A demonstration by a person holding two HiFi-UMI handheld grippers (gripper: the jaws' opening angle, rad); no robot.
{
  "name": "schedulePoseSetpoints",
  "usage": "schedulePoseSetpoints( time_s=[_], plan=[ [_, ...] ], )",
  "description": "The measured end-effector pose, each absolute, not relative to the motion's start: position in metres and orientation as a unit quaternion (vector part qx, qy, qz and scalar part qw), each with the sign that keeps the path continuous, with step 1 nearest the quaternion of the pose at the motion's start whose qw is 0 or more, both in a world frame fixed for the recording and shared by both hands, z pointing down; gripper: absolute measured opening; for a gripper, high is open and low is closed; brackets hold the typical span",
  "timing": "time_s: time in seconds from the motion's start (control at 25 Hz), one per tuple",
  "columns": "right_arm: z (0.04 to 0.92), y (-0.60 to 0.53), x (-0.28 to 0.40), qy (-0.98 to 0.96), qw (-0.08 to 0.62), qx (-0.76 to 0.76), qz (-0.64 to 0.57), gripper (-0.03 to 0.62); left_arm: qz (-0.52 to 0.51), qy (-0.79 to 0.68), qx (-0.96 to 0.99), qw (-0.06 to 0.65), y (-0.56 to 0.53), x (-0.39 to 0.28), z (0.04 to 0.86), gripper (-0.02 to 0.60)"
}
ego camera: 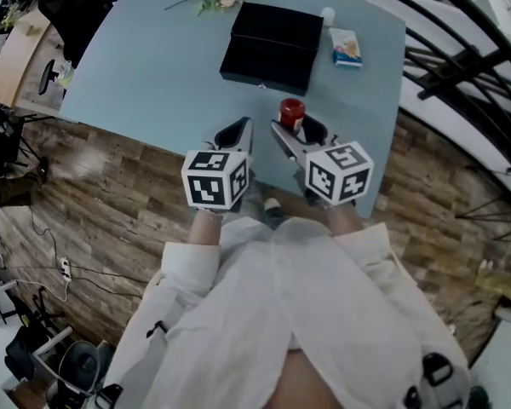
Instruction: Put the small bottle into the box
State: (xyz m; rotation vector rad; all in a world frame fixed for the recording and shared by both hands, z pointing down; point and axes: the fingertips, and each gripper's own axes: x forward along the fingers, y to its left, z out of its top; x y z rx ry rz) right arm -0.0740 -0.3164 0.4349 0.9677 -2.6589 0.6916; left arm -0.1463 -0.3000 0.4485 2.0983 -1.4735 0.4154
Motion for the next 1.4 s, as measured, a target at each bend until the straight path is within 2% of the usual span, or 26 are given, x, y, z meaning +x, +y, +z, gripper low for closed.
schedulePoseSetpoints(
  time_s=[0.76, 1.4],
  plan=[
    [0.441, -0.428, -0.093, -0.867, 0.131, 0.418, 0.237, 0.209, 0.182, -0.452, 0.823, 0.291, -0.406, -0.175, 0.474, 0.005],
    [0.471, -0.480, -0.108, -0.857, 0.258, 0.404, 0.186, 0.209, 0.172, -0.401, 0.831, 0.346, -0.423, -0.181, 0.511, 0.005]
  ],
)
